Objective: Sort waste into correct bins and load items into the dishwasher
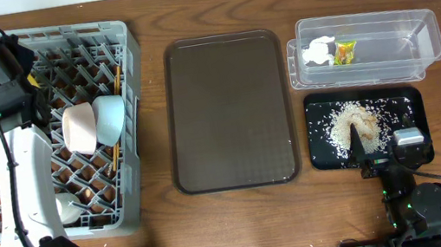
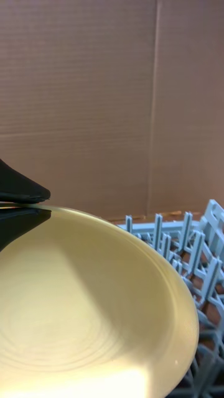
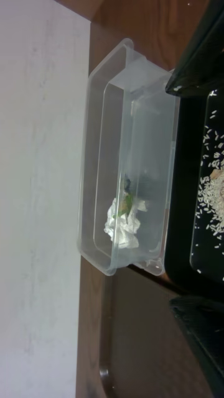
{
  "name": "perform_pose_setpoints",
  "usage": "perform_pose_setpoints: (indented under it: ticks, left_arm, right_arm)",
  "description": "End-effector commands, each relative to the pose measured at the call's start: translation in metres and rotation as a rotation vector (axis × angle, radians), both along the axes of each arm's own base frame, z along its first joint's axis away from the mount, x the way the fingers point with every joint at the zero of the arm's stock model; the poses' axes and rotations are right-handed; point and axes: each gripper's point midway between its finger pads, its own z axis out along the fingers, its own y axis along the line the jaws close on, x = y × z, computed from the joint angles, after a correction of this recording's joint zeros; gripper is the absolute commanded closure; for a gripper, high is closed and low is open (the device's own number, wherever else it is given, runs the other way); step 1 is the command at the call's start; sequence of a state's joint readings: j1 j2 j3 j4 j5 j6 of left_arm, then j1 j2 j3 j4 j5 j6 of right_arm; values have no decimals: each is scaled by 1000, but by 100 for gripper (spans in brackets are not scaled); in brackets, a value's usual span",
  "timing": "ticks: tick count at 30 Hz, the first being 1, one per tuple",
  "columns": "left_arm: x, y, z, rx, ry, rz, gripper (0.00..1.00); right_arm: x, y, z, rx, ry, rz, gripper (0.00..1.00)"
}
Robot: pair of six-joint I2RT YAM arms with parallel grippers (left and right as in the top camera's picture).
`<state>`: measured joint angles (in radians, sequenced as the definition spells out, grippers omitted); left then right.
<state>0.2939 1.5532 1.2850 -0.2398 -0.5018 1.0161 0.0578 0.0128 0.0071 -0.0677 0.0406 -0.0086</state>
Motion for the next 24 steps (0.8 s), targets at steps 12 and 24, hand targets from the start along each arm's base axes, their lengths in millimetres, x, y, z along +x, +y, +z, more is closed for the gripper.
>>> perform_pose_setpoints:
  ticks: [12, 24]
  left_arm:
    - [-10, -40, 36, -262, -377, 122, 12]
    - [-82, -223, 25, -798, -284, -34, 11]
  right_arm:
    - [0, -1, 0, -7, 0, -5, 1]
    - [0, -1, 0, -7, 0, -5, 1]
